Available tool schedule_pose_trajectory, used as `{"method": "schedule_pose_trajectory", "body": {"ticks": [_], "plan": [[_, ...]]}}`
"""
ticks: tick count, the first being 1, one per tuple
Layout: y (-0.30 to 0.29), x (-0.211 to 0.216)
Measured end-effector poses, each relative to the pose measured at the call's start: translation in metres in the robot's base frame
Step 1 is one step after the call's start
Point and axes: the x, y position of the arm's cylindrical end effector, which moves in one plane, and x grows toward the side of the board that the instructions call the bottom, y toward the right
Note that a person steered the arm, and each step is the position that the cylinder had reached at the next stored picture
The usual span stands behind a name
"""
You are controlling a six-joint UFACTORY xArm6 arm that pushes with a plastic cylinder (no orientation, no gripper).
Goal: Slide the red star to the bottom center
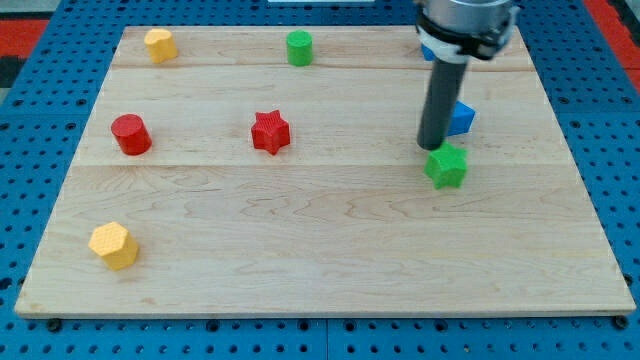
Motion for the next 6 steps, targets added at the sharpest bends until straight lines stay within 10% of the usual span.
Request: {"method": "schedule_pose_trajectory", "body": {"ticks": [3, 6], "plan": [[0.019, 0.091], [-0.083, -0.035]]}}
